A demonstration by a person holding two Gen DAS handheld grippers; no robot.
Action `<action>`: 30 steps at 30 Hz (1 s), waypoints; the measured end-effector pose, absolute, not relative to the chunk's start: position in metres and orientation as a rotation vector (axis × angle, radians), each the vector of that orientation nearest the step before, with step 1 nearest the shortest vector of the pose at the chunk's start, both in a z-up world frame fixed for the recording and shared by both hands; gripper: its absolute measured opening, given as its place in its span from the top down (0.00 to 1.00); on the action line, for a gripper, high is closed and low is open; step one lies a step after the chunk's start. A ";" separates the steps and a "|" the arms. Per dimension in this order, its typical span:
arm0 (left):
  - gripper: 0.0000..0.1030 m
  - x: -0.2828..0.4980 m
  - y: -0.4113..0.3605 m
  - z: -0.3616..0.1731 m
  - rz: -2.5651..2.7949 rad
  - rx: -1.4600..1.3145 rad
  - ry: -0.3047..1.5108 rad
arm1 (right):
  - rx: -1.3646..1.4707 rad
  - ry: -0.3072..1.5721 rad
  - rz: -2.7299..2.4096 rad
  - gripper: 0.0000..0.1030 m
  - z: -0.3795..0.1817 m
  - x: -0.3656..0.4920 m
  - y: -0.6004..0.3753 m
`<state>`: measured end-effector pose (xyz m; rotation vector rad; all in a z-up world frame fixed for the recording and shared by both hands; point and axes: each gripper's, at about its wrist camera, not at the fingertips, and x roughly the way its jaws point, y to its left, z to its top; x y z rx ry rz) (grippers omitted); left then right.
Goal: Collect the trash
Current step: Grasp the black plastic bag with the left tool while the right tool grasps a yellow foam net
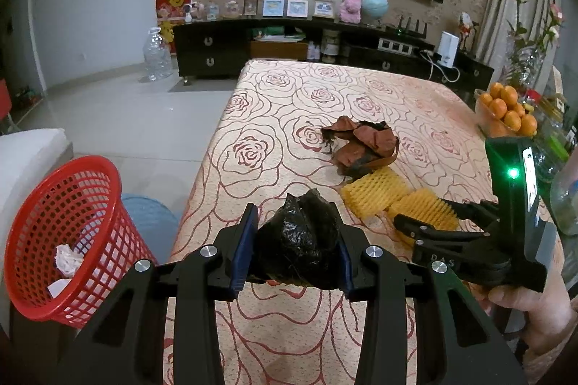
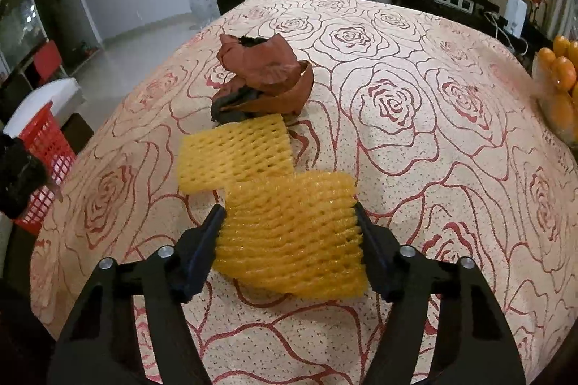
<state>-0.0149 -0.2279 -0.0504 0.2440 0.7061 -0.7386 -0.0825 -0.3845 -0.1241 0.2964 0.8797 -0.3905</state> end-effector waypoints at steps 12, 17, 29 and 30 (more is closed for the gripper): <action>0.64 -0.012 -0.220 -0.046 -0.710 0.238 0.690 | 0.291 0.850 -0.372 0.53 -0.111 -0.088 -0.378; 0.64 -0.011 -0.215 -0.041 -0.697 0.227 0.676 | 0.303 0.812 -0.353 0.59 -0.096 -0.092 -0.376; 0.64 -0.008 -0.207 -0.034 -0.686 0.209 0.661 | 0.315 0.798 -0.314 0.73 -0.087 -0.094 -0.372; 0.64 -0.008 -0.208 -0.034 -0.685 0.209 0.661 | 0.317 0.799 -0.310 0.75 -0.087 -0.094 -0.371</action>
